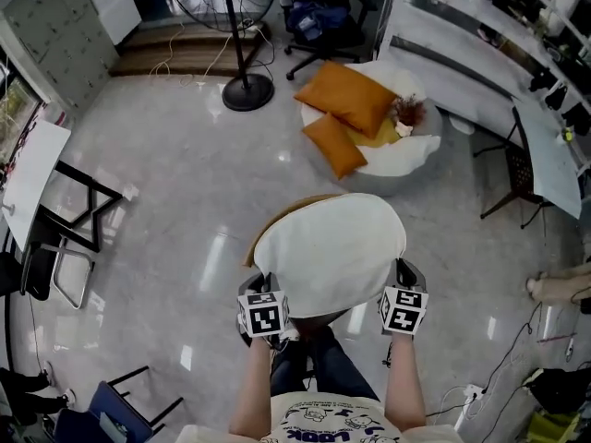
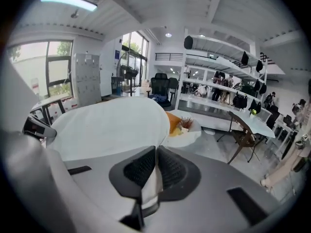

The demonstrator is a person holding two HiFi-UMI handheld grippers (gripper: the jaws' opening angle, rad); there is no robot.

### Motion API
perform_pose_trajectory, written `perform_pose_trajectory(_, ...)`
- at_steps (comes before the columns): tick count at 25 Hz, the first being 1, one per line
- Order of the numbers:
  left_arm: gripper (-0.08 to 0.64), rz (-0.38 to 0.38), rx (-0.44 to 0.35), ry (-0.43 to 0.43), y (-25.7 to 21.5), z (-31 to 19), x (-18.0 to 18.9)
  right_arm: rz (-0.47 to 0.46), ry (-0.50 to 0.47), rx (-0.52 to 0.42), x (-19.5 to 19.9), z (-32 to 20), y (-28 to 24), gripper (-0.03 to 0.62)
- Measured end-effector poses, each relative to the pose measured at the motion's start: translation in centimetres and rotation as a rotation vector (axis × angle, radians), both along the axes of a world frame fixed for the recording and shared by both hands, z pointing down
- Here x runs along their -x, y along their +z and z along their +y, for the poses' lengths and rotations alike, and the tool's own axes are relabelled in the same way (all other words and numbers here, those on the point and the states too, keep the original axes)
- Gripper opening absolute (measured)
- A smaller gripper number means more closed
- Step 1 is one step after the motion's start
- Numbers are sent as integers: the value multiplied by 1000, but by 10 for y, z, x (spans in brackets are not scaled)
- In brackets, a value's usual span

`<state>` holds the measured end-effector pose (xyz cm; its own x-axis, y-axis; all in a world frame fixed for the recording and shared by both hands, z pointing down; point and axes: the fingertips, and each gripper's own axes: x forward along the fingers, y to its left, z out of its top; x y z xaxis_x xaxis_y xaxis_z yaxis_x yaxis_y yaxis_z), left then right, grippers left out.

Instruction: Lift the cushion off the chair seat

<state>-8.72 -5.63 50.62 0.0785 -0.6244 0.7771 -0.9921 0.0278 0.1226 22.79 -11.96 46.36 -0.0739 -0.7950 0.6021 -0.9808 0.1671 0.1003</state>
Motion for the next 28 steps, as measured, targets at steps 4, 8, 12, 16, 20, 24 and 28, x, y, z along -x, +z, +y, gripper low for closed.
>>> perform_pose_trajectory(4, 55, -22, -91, 15, -53, -7, 6, -25, 18, -78, 1, 5, -48, 35)
perform_pose_trajectory(8, 55, -39, -177, 17, -103, -10, 19, -47, 21, -164, 14, 10, -93, 34)
perform_pose_trajectory(12, 55, -52, -262, 8, -148, -14, 29, -64, 10, -256, 21, 13, -138, 35)
perform_pose_trajectory(16, 55, -67, -331, 14, -186, -15, 33, -91, 14, -331, 24, 16, -174, 35)
perform_pose_trajectory(20, 56, -81, -388, 7, -221, -14, 41, -107, 22, -391, 33, 19, -204, 35)
perform_pose_trajectory(24, 56, -95, -440, -2, -245, -13, 46, -128, 24, -437, 38, 23, -222, 37)
perform_pose_trajectory(28, 57, -95, -473, -6, -255, -12, 50, -137, 33, -471, 39, 27, -234, 37)
